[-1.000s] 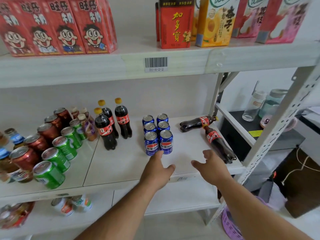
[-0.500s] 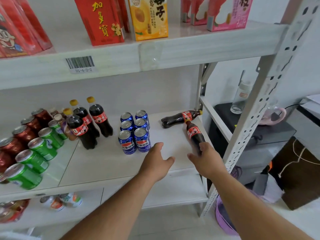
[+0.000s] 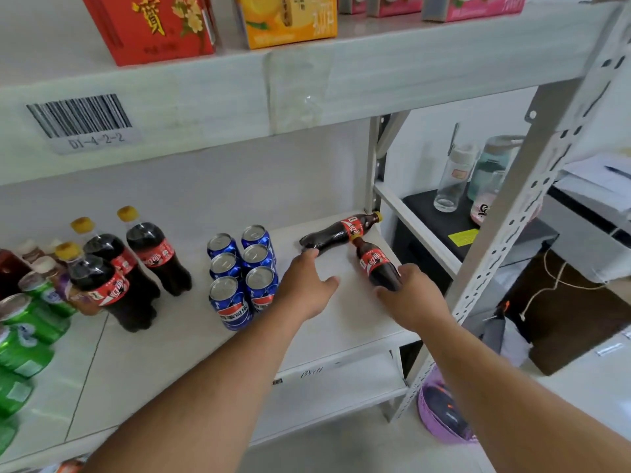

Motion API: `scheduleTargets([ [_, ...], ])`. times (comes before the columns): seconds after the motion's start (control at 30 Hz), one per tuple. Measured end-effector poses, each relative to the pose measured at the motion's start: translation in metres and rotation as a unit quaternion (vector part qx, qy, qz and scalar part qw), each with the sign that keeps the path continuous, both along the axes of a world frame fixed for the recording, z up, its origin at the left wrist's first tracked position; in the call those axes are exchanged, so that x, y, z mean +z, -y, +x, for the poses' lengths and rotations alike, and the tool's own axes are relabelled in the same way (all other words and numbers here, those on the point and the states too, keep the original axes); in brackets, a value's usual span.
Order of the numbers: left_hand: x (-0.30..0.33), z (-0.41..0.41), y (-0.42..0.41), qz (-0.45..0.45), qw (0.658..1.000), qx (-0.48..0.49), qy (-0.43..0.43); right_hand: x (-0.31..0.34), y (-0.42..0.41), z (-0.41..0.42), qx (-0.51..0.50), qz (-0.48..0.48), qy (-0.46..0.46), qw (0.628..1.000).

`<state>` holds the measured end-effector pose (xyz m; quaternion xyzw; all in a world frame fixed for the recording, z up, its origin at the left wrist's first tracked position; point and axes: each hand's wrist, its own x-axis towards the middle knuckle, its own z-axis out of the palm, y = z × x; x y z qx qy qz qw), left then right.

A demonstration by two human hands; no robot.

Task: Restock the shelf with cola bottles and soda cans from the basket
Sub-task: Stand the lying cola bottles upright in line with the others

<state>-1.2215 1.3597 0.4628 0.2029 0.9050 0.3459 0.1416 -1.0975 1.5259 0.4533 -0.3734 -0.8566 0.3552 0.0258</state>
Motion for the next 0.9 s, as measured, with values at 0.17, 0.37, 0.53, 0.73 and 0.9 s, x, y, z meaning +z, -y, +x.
scheduleTargets([
  [0.17,0.004,-0.031,-0.015,-0.041,0.997,-0.028,-0.05,-0.005,-0.004,-0.017,-0.019,0.027,0.015,0.999],
  [0.37,-0.006,-0.077,-0.05,-0.112,0.985,-0.064,-0.118,-0.005,-0.021,-0.041,-0.012,0.061,0.076,0.995],
  [0.53,-0.021,-0.11,-0.083,-0.173,0.968,-0.088,-0.156,-0.01,-0.035,-0.056,0.015,0.053,0.122,0.991],
  [0.73,-0.037,-0.132,-0.118,-0.259,0.94,-0.114,-0.192,-0.016,-0.048,-0.064,0.043,0.04,0.173,0.983],
  [0.9,-0.056,-0.144,-0.128,-0.295,0.937,-0.094,-0.162,-0.025,-0.054,-0.069,0.062,0.016,0.201,0.977],
])
